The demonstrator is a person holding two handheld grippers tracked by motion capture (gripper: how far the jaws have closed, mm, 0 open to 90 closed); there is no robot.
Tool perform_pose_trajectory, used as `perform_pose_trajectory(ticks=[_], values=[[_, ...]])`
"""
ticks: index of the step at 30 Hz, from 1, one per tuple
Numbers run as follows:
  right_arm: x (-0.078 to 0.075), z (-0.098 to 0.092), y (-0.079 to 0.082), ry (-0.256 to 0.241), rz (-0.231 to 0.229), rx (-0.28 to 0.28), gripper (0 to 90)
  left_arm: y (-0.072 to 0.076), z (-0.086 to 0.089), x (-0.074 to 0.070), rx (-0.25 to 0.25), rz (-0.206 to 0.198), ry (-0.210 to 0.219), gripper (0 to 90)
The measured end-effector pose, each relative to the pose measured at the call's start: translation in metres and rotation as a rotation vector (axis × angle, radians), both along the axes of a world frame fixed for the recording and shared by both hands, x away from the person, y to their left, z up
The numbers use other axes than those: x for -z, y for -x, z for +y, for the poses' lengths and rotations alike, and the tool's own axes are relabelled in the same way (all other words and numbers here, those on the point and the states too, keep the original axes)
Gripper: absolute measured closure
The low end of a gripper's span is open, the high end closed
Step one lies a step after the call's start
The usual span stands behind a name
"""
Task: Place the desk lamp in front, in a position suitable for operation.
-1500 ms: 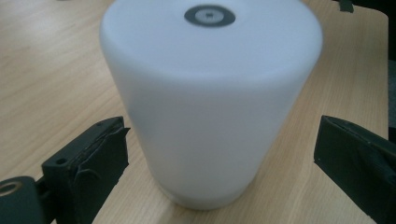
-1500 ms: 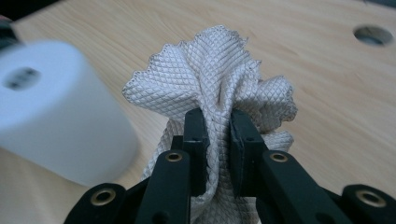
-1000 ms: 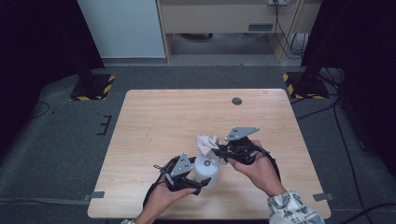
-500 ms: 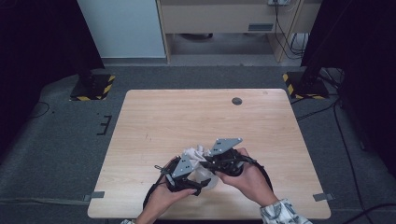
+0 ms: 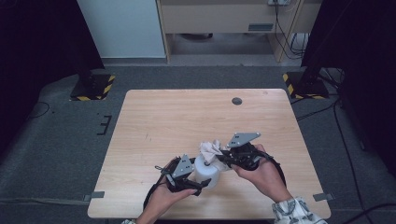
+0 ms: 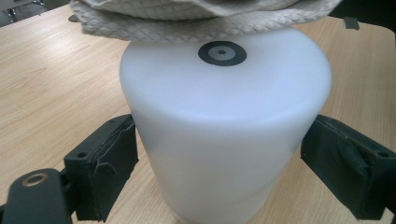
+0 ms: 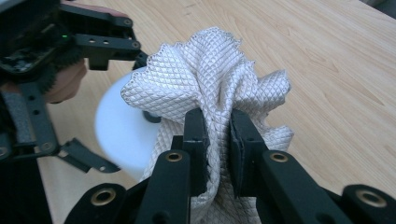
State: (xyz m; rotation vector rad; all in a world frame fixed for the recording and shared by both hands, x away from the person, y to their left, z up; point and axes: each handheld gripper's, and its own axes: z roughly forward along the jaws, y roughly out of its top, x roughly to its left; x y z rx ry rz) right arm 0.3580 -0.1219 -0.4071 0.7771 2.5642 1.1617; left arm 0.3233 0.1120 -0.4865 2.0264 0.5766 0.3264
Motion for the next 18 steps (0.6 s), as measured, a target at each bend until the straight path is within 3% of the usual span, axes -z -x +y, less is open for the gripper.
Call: perform_pose_trajectory(ticks=[6,9,18], values=[[-0.002,0.013,-0.003,-0.006,-0.001,-0.019,78.9,0.0,-0.001,0.001,-0.006,-0.002,-0.007,10.2],[-0.003,0.027,0.0,-0.003,-0.004,-0.06,78.9,0.0,0.0,0.001,-0.012,-0.011,-0.019,10.1],[-0.006,0.031,0.013,0.0,-0.01,-0.106,78.9,0.001,0.0,0.0,-0.004,-0.013,-0.019,10.2]])
